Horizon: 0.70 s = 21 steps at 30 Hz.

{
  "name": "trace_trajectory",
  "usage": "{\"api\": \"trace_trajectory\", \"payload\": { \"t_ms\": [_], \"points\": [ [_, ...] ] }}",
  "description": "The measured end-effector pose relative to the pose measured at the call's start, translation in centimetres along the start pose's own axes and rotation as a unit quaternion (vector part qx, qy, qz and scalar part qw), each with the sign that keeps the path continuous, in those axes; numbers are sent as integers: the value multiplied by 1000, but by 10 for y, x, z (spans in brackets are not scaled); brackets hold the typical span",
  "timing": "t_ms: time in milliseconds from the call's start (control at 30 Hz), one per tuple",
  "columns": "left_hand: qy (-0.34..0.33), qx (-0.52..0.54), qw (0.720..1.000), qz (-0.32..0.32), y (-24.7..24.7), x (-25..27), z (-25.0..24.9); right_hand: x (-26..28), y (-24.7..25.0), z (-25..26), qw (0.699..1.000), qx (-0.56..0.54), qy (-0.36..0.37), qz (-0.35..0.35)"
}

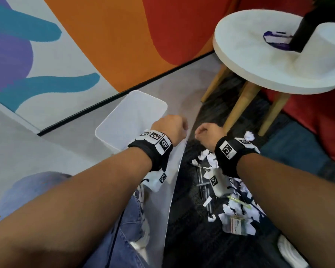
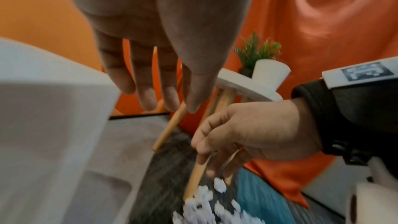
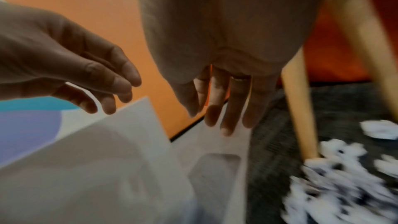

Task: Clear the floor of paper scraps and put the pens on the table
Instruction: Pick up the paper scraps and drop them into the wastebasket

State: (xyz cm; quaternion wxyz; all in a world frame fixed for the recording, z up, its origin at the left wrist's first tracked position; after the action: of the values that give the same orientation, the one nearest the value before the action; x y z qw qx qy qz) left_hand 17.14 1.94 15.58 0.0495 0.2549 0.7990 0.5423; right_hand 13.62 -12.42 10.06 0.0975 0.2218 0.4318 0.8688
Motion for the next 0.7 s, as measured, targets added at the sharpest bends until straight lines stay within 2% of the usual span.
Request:
{"api": "trace_trajectory", "payload": {
  "t_ms": [100,200,367,500,567,633,700],
  "points": [
    [-46,-14,995,85,-63,-4,-33,16,-20,-80,994,3,-80,81],
    [-62,-37,983,169,-132,-5,-50,40,-38,-155,978,31,-136,155],
    [-58,-63,955,286,-226,1,-65,72,-62,-254,960,7,-230,161],
    [-49,-72,936,340,-289,14,-64,85,-87,-290,952,34,-234,195],
    [-59,-88,918,383,-320,27,-61,85,-100,-302,952,38,-233,196],
    [-60,-94,902,417,-347,38,-55,87,-119,-305,949,49,-213,226],
    [-53,-83,904,416,-366,44,-49,86,-137,-305,948,56,-190,248]
  ]
}}
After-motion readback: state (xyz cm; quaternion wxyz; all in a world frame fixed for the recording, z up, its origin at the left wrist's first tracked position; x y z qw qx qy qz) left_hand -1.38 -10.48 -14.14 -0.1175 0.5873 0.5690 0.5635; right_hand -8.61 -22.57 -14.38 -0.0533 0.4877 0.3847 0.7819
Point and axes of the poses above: each hand's wrist, its own x-axis away from the middle knuckle, its own y-axis out of the back of the hand, z = x × y, the point moved 9 cm from there along -x, towards the middle knuckle, and after that the axes turned 3 degrees about -z, right-handed, at the moved point
